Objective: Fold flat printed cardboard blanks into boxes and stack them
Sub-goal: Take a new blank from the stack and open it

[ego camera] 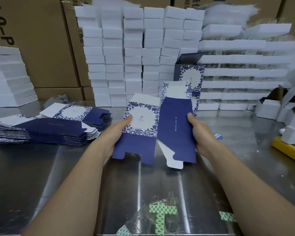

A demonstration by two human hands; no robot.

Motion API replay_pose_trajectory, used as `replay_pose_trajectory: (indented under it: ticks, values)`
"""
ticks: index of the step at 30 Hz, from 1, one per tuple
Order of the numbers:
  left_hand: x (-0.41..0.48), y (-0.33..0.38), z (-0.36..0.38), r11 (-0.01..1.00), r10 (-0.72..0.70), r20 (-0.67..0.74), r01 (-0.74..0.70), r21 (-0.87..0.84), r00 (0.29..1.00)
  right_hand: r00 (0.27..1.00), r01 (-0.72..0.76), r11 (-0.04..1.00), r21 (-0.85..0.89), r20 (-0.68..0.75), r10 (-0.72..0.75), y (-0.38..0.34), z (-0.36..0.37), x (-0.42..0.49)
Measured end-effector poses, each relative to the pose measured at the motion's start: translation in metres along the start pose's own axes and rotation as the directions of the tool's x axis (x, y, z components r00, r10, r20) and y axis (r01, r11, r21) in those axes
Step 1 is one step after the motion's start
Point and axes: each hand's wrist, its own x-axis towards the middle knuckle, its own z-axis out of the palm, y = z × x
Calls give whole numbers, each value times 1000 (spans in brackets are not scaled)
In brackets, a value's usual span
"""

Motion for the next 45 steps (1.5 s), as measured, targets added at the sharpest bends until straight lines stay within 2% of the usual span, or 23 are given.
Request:
replay_pose_trajectory:
  ticks: [3,8,13,18,22,26,29,31,34,37,39,45]
  values:
    - [1,2,-2,999,-23,-5,23,-27,1000,1000,8,999,-38,17,-8,0,0,1]
    - [3,5,-7,996,21,-47,-25,-88,999,996,-6,1000,-18,88,8,-1,4,-5]
    - [5,8,-11,995,92,-216,-85,41,972,991,0,997,-83,132,11,1,3,-4]
    - [4,5,-11,997,68,-154,-63,39,986,990,-1,996,-88,137,13,2,2,-2]
    - [4,3,-7,993,83,-112,-73,88,990,999,-6,999,-43,53,8,0,2,-3]
    - [4,0,-3,991,73,-54,-67,112,996,997,67,998,-2,-47,-67,-3,2,-3]
    - [4,-3,-3,976,67,-65,-52,213,996,983,96,990,102,-165,-78,-6,-5,0]
    - [6,-6,-3,952,98,-84,-69,298,992,982,93,991,100,-175,-74,-6,-9,3]
    - [8,-5,-4,951,145,-86,-115,288,986,996,46,994,97,-85,-38,-1,-8,6]
    - [9,-2,-7,962,185,-174,-142,231,967,999,-16,1000,-25,38,17,4,-1,6]
    - [11,-2,-12,967,177,-200,-133,216,964,998,17,995,-94,59,-11,7,1,8]
    - [10,1,-18,993,119,-128,-116,25,985,990,59,992,-111,135,-44,4,-7,7]
